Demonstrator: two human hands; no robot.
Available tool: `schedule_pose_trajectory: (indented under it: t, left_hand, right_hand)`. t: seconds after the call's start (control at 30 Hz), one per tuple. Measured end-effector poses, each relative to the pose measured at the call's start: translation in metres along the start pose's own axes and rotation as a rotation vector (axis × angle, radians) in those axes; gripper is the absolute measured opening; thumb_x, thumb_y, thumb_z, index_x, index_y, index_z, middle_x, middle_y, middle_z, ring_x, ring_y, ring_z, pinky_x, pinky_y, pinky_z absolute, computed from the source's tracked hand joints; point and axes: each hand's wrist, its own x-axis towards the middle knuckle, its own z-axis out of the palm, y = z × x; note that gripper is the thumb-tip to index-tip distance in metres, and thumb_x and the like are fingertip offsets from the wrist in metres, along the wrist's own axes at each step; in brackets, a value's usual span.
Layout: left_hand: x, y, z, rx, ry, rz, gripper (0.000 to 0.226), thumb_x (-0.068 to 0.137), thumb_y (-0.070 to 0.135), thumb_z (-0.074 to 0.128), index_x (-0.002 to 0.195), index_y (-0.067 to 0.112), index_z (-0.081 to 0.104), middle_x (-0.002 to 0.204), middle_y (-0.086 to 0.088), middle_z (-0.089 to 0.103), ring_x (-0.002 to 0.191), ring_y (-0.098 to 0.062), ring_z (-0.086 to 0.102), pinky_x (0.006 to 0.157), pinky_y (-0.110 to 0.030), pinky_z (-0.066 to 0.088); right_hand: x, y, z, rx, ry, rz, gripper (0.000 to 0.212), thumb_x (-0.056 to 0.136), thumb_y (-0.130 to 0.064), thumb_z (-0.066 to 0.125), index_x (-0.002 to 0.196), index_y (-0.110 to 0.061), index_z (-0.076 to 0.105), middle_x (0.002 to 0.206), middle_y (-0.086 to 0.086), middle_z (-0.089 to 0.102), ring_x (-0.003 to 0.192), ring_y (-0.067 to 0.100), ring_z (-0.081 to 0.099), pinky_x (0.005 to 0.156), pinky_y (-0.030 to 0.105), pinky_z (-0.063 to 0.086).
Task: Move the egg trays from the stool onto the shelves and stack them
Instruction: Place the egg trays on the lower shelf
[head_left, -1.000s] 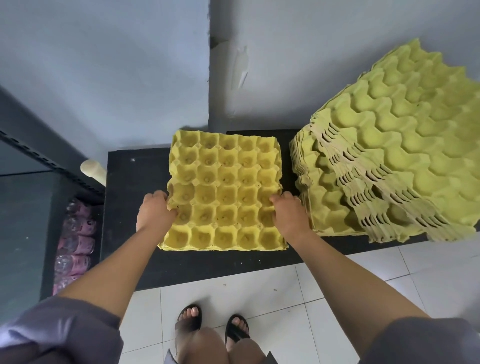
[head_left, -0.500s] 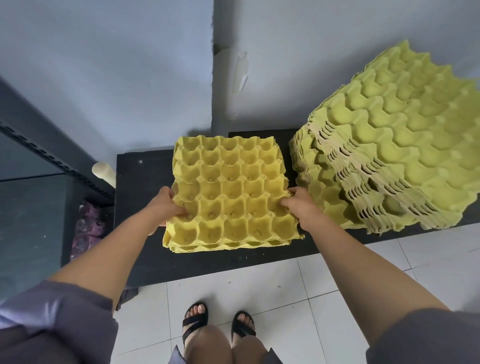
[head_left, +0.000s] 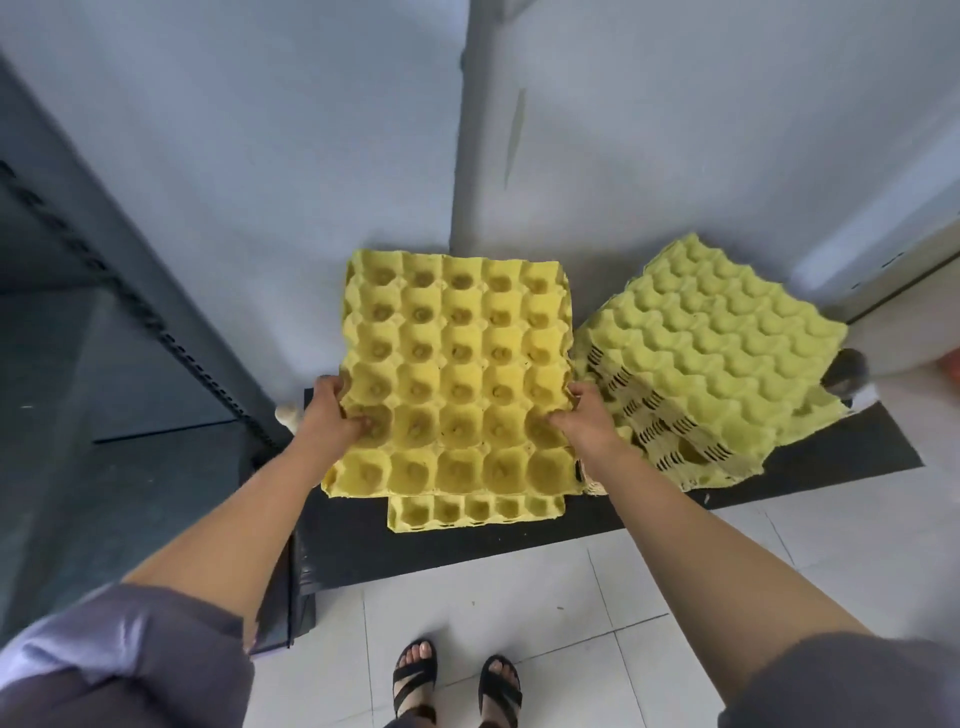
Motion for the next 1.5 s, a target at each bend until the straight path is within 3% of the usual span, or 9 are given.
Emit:
schedule_pose_trajectory:
  t: [0.23, 0.43, 0.57, 0.73, 0.83, 0.9, 1.07, 1.37, 1.5]
  left_hand:
    - [-0.061, 0.063, -0.066, 0.004, 0.167, 0.077, 0.059, 0.084, 0.018, 0.067, 0.135, 0.007, 0.040, 0.121, -0.019, 0.051, 0.105, -0.035, 0.054, 0.084, -0.041, 0.046]
    - [-0.148, 0.070, -0.094, 0.009, 0.290, 0.162, 0.046, 0.085, 0.012, 0.064, 0.128, 0.000, 0.050, 0.107, -0.018, 0.056, 0.088, -0.028, 0.052, 0.072, -0.032, 0.042]
    - [-0.210, 0.065, -0.113, 0.000, 0.361, 0.187, 0.037, 0.085, 0.012, 0.062, 0.121, 0.002, 0.055, 0.098, -0.012, 0.052, 0.080, -0.025, 0.049, 0.063, -0.029, 0.037]
    - [-0.275, 0.047, -0.152, -0.053, 0.461, 0.192, 0.051, 0.086, 0.013, 0.061, 0.134, 0.008, 0.043, 0.121, -0.011, 0.050, 0.097, -0.026, 0.051, 0.069, -0.032, 0.039]
    - [-0.305, 0.024, -0.186, -0.054, 0.513, 0.193, 0.050, 0.086, 0.013, 0.060, 0.132, 0.011, 0.042, 0.119, -0.011, 0.049, 0.090, -0.028, 0.053, 0.061, -0.031, 0.041]
    - [-0.321, 0.007, -0.209, -0.038, 0.541, 0.177, 0.049, 0.086, 0.011, 0.060, 0.132, 0.011, 0.044, 0.124, -0.015, 0.050, 0.092, -0.029, 0.054, 0.067, -0.033, 0.045]
    - [-0.343, -0.034, -0.266, -0.051, 0.615, 0.117, 0.044, 0.087, 0.006, 0.058, 0.129, 0.008, 0.045, 0.099, -0.010, 0.051, 0.070, -0.025, 0.053, 0.057, -0.031, 0.045]
    - [-0.316, -0.102, -0.401, -0.024, 0.693, 0.084, 0.043, 0.086, 0.004, 0.059, 0.128, 0.009, 0.048, 0.104, -0.015, 0.056, 0.077, -0.025, 0.052, 0.061, -0.029, 0.041]
    - [-0.293, -0.135, -0.465, 0.072, 0.687, 0.062, 0.044, 0.086, 0.007, 0.059, 0.129, 0.012, 0.049, 0.116, -0.019, 0.058, 0.092, -0.029, 0.053, 0.070, -0.031, 0.040]
  right_hand:
    - [-0.071, -0.067, -0.025, 0.009, 0.083, -0.218, 0.050, 0.083, -0.008, 0.065, 0.129, -0.010, 0.048, 0.118, 0.010, 0.059, 0.106, 0.026, 0.058, 0.095, 0.042, 0.049]
    - [-0.141, -0.077, -0.044, -0.018, 0.114, -0.354, 0.046, 0.084, -0.009, 0.065, 0.128, -0.006, 0.054, 0.119, 0.011, 0.061, 0.105, 0.026, 0.060, 0.093, 0.038, 0.050]
    - [-0.193, -0.073, -0.052, -0.068, 0.124, -0.426, 0.049, 0.085, -0.013, 0.066, 0.131, -0.005, 0.053, 0.122, 0.012, 0.060, 0.108, 0.026, 0.058, 0.085, 0.027, 0.045]
    - [-0.251, -0.087, -0.042, -0.144, 0.110, -0.545, 0.053, 0.087, -0.014, 0.064, 0.136, -0.007, 0.046, 0.138, 0.010, 0.051, 0.120, 0.028, 0.052, 0.098, 0.035, 0.043]
    - [-0.280, -0.099, -0.020, -0.167, 0.048, -0.631, 0.051, 0.089, -0.014, 0.063, 0.137, -0.014, 0.046, 0.138, 0.006, 0.050, 0.115, 0.024, 0.054, 0.083, 0.026, 0.041]
    - [-0.296, -0.108, -0.003, -0.221, -0.005, -0.686, 0.047, 0.090, -0.017, 0.062, 0.135, -0.018, 0.047, 0.138, 0.004, 0.051, 0.109, 0.020, 0.054, 0.078, 0.023, 0.037]
    - [-0.331, -0.141, 0.053, -0.360, -0.090, -0.803, 0.044, 0.090, -0.026, 0.063, 0.132, -0.021, 0.050, 0.130, 0.005, 0.057, 0.107, 0.024, 0.058, 0.087, 0.032, 0.048]
    - [-0.368, -0.211, 0.185, -0.498, -0.152, -0.874, 0.048, 0.091, -0.031, 0.060, 0.136, -0.021, 0.045, 0.131, 0.005, 0.056, 0.114, 0.025, 0.055, 0.087, 0.030, 0.045]
    - [-0.385, -0.237, 0.247, -0.491, -0.210, -0.864, 0.049, 0.091, -0.027, 0.061, 0.134, -0.018, 0.041, 0.118, 0.005, 0.060, 0.097, 0.023, 0.060, 0.079, 0.031, 0.049]
